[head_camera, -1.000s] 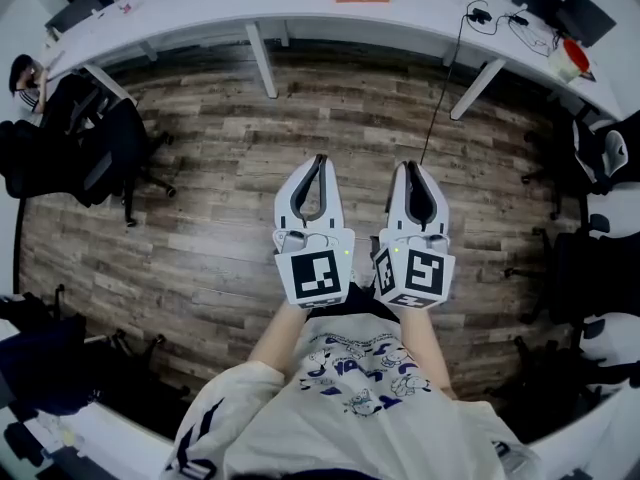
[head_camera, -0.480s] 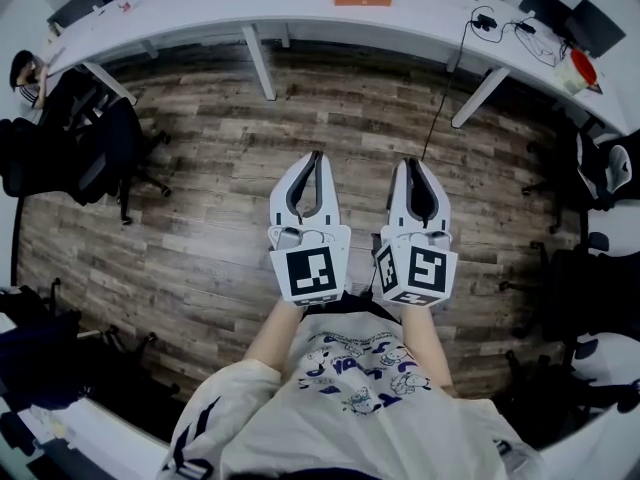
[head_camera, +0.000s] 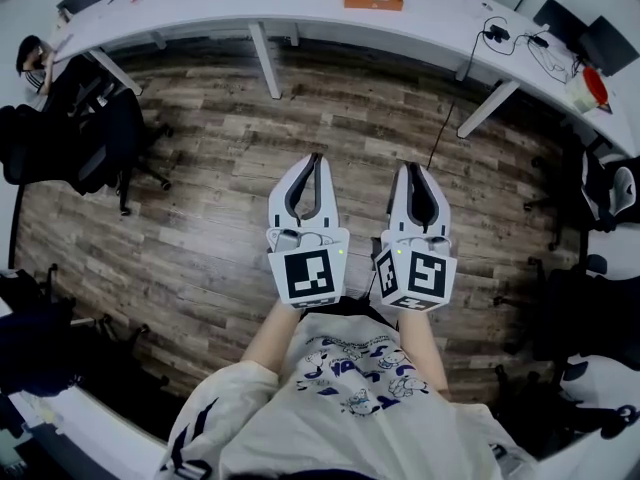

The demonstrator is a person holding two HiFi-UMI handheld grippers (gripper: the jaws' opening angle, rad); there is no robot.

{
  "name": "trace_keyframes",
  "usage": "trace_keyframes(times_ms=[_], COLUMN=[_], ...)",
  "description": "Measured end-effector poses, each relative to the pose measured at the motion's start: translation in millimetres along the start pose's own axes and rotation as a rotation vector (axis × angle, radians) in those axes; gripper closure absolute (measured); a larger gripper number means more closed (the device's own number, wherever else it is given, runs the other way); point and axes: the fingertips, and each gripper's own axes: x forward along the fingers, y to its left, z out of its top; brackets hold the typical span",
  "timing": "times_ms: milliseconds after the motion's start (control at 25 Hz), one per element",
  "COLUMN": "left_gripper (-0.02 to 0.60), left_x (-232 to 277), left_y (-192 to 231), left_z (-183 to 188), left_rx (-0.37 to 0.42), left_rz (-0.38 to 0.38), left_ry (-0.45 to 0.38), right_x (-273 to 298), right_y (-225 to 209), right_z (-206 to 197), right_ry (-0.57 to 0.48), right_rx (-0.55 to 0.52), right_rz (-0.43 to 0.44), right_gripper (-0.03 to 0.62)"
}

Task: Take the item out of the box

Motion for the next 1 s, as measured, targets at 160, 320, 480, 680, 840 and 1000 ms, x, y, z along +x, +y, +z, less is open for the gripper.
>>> trace_keyframes(times_ms=[160, 320, 480, 680, 840, 1000], left_gripper=[0.563, 0.563, 0.563, 0.563, 0.562, 0.563], left_x=[14.4, 36.3, 64.3, 108.0, 144.2, 186.0], left_y=[6.7, 7.9, 8.2, 19.4, 38.1, 52.4], left_z=[-2.1, -10.5, -14.1, -9.0, -11.3, -4.9], left_rx=[-0.019, -0.01, -0.007, -0.032, -0.018, -0.019], left_rz=[0.013, 0.005, -0.008, -0.005, -0.013, -0.029], left_ry=[-0.013, 0.015, 0.02, -0.016, -0.006, -0.016], right_x=[13.3, 31.7, 58.1, 101.9, 140.2, 183.1], right_y=[-1.6, -11.1, -19.9, -28.0, -26.7, -28.7], right_z=[-2.1, -6.4, -7.5, -5.3, -3.9, 5.4], right_ry=[0.002, 0.008, 0.009, 0.006, 0.005, -0.002], right_rx=[-0.004, 0.002, 0.003, 0.014, 0.019, 0.022], right_rz=[-0.003, -0.013, -0.022, -0.034, -0.048, -0.064], right_gripper=[0.537, 0.537, 0.537, 0.537, 0.537, 0.537])
